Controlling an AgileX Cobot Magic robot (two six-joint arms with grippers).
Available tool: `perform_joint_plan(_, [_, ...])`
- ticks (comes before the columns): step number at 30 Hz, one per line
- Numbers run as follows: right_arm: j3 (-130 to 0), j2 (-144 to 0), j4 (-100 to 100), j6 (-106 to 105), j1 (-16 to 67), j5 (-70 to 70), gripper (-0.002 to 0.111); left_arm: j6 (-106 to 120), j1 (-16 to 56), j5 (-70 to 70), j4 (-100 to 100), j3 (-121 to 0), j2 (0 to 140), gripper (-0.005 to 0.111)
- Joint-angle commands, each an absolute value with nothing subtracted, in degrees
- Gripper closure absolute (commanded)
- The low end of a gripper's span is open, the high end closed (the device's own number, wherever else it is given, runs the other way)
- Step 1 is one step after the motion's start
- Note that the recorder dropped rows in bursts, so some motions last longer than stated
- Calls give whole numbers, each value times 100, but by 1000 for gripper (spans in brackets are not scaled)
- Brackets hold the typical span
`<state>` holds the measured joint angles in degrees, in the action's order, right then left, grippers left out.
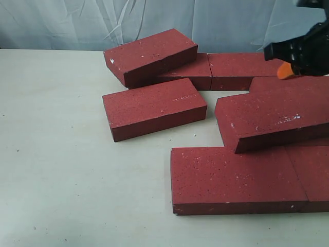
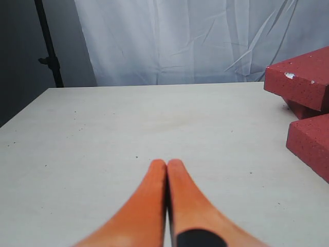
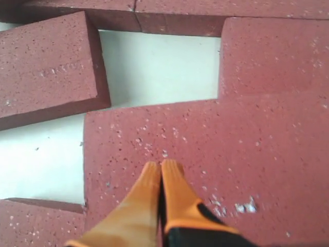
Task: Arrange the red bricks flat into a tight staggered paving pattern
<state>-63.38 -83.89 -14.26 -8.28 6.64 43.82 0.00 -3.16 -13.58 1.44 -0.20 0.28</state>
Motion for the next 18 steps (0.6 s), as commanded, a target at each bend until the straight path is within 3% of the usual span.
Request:
perform_joint_plan(1, [-7035, -9022, -1419, -929, 1079, 4529, 109, 30, -333, -1368, 152, 0, 0, 107])
perform_joint_plan(18, [-9863, -11928, -924, -854, 2016, 4875, 109, 30, -333, -1368, 152, 0, 0, 107])
